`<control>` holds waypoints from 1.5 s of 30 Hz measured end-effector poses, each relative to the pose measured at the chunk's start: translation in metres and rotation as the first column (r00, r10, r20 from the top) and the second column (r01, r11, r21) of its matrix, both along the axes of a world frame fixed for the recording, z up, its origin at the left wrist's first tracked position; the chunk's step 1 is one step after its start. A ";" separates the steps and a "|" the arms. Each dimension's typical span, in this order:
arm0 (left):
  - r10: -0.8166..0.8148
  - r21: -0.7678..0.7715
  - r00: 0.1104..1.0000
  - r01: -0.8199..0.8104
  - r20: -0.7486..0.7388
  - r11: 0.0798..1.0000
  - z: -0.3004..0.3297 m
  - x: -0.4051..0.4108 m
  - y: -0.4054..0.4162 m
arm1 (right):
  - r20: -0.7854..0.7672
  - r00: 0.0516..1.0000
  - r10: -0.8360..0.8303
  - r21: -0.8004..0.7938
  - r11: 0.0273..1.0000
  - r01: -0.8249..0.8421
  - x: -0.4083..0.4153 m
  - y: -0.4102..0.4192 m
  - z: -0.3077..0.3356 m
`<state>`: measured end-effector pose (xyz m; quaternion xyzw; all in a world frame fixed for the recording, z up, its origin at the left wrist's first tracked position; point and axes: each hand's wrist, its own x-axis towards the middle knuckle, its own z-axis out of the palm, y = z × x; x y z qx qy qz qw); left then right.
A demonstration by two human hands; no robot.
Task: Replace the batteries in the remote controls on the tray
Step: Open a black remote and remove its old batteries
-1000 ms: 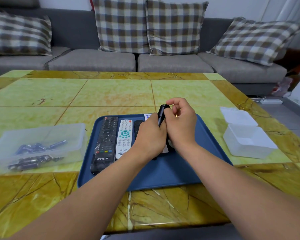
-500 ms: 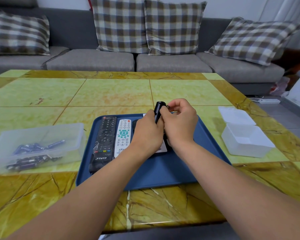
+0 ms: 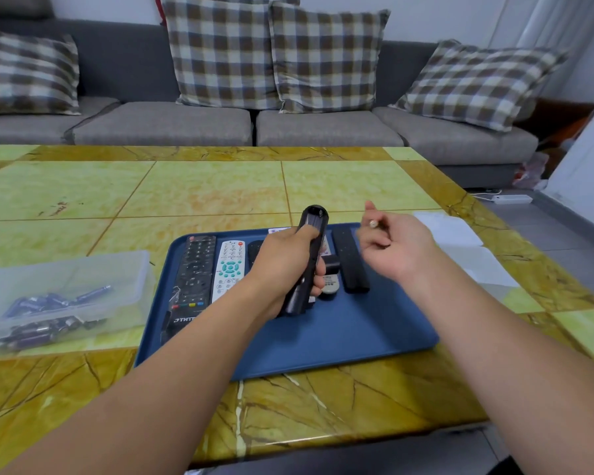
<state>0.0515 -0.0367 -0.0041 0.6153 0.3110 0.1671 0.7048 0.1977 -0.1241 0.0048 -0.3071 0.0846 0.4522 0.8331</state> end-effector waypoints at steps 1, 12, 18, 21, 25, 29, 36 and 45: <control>-0.025 -0.017 1.000 0.025 -0.013 1.000 0.000 0.000 -0.003 | -0.043 0.999 -0.024 0.047 0.999 0.026 0.008 -0.010 0.003; -0.098 0.004 0.994 0.099 -0.043 0.995 -0.007 0.027 -0.050 | 0.135 0.961 -0.239 -0.221 0.939 0.265 0.068 -0.087 0.010; -0.099 0.015 0.989 0.101 -0.107 0.995 -0.007 0.040 -0.068 | 0.459 0.886 -0.070 -0.516 0.790 0.330 0.079 -0.109 0.008; -0.097 -0.036 0.992 0.095 -0.074 0.995 -0.008 0.048 -0.070 | 0.460 0.888 0.019 -0.557 0.785 0.272 0.079 -0.116 0.010; -0.121 -0.161 0.992 0.113 -0.039 0.980 -0.011 0.055 -0.070 | 0.538 0.836 0.112 -0.602 0.745 0.287 0.072 -0.115 0.011; -0.176 -0.150 0.984 0.171 -0.016 0.974 -0.013 0.056 -0.073 | 0.625 0.725 0.289 -0.678 0.661 0.321 0.072 -0.115 0.005; -0.228 -0.081 0.974 0.227 -0.012 0.971 -0.017 0.055 -0.072 | 0.718 0.299 0.629 -0.663 0.486 0.569 0.080 -0.124 -0.010; -0.233 -0.050 0.971 0.235 0.045 0.971 -0.016 0.045 -0.065 | 0.561 -0.035 0.827 -0.393 0.303 0.868 0.063 -0.110 0.007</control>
